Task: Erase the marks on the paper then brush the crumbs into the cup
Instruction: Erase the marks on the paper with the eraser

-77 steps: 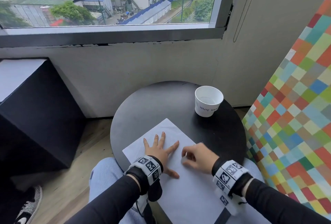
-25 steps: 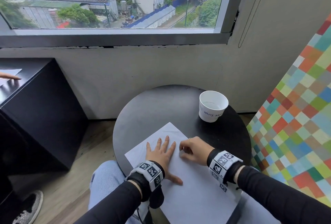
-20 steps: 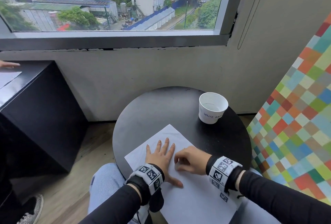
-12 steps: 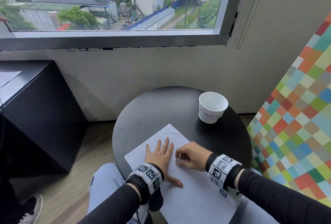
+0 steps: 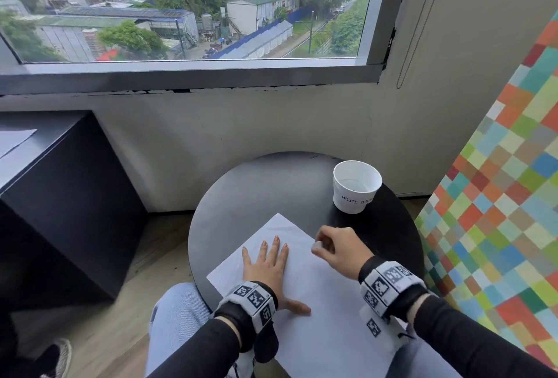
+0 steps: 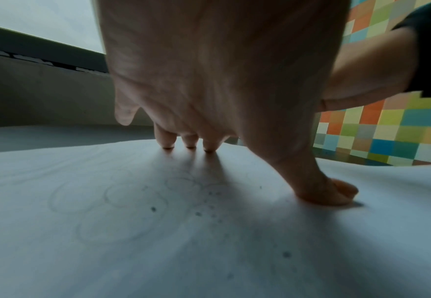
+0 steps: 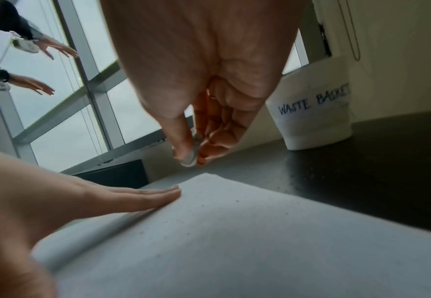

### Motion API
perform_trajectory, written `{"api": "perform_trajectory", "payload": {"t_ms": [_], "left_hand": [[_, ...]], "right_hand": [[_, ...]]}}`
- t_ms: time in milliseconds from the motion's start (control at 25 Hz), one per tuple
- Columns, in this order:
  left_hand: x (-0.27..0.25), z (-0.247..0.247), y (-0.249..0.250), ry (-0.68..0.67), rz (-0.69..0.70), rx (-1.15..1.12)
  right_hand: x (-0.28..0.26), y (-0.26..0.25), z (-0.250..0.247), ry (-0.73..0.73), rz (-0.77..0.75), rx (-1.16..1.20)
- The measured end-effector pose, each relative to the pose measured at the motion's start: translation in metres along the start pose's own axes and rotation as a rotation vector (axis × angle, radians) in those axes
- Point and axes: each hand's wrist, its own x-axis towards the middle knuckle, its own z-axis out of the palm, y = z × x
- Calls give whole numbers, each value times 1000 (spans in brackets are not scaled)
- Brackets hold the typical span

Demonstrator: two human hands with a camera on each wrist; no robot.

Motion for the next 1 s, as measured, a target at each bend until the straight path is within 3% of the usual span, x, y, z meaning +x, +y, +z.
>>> {"api": "perform_trajectory", "payload": {"t_ms": [160,320,680,800,1000], "left_hand": [[4,-8,6,-10,-128,-16],[3,-10,6,-13,-185,-43],[-27,-3,-23,-80,-17,48],[-24,-8,-23,-16,-5,57],[-15,-9,-25,22,154,38]], "right_hand": [[-35,3,9,62,75,35],[-66,12,29,-48,102,-11],[-67,29,19,-42,156,-42],[-69,26,17,-45,149,-38],[-63,20,11,-83,123,-26]]}}
